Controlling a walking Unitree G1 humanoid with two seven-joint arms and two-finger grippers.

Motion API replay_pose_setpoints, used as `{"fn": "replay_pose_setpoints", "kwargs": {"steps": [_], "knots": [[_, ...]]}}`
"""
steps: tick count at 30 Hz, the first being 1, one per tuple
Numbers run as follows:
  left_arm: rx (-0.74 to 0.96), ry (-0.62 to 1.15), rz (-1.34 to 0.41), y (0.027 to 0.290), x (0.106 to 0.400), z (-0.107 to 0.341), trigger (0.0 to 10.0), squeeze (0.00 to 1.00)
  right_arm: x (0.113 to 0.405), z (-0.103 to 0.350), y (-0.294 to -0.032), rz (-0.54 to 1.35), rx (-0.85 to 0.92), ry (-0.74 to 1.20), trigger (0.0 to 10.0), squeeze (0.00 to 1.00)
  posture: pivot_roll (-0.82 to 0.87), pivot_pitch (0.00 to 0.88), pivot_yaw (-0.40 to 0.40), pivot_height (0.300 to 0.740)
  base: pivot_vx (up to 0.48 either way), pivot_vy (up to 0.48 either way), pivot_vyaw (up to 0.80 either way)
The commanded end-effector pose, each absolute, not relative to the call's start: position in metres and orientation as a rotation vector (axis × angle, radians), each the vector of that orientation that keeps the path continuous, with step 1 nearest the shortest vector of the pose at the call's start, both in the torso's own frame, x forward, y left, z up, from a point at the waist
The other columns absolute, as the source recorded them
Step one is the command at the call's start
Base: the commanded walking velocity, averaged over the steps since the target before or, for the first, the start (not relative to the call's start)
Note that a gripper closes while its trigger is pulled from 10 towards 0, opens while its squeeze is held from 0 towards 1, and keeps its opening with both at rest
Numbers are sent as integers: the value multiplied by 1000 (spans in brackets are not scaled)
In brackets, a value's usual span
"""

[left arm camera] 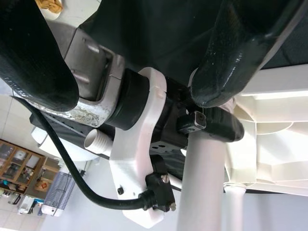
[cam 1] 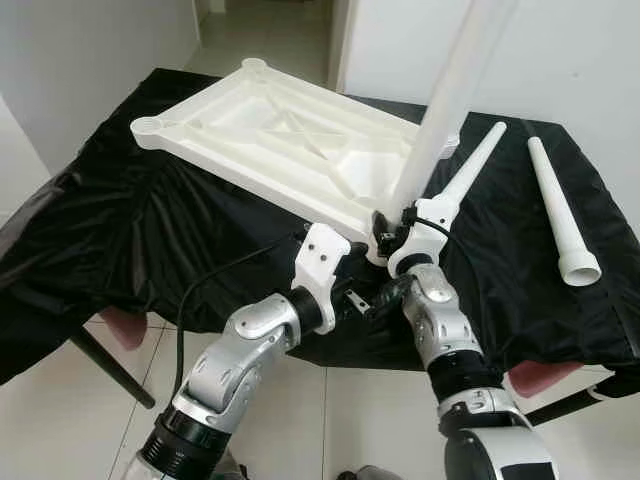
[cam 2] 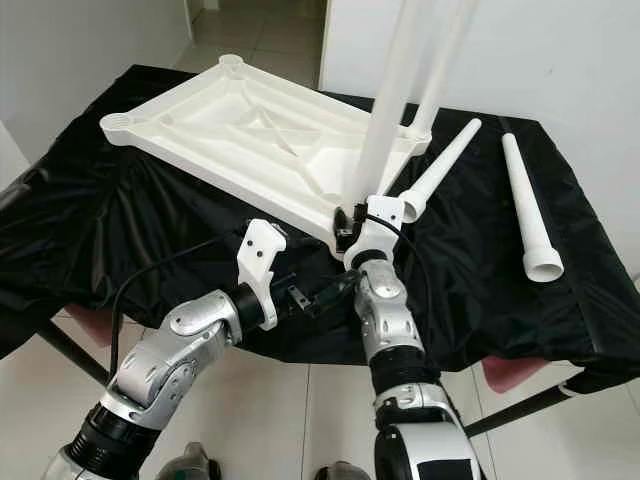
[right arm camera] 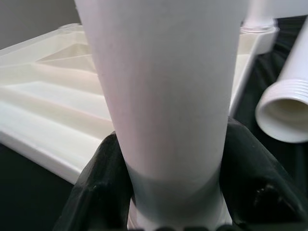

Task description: Building children table

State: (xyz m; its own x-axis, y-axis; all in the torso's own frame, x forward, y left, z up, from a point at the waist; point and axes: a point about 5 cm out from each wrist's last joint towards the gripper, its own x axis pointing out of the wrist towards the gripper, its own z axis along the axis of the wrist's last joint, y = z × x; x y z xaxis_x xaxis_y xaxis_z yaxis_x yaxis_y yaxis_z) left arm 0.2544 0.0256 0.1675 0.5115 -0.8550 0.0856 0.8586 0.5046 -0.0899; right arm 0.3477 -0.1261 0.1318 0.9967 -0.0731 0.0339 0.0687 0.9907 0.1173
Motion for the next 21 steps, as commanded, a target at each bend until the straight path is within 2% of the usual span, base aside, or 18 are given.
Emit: {"fn": "replay_pose_setpoints", "kwargs": {"steps": [1,8,16,17,21], "knots": [[-124,-24,-1075,24,250,166,10000,0,341,117,-143,-216,125,29,10000,0,73,10,-59,740,0,0,0],[-125,-23,-1076,23,250,165,10000,0,336,112,-142,-294,104,62,10000,0,72,3,-67,740,0,0,0],[-126,-27,-1077,22,250,165,10000,0,335,111,-142,-278,102,60,10000,0,69,0,-67,740,0,0,0],[-127,-27,-1078,22,250,165,10000,0,335,112,-141,-257,111,48,10000,1000,69,0,-67,740,0,0,0],[-125,-27,-1080,22,250,165,10000,0,334,117,-136,-167,137,1,10000,1000,64,0,-65,740,0,0,0]]}}
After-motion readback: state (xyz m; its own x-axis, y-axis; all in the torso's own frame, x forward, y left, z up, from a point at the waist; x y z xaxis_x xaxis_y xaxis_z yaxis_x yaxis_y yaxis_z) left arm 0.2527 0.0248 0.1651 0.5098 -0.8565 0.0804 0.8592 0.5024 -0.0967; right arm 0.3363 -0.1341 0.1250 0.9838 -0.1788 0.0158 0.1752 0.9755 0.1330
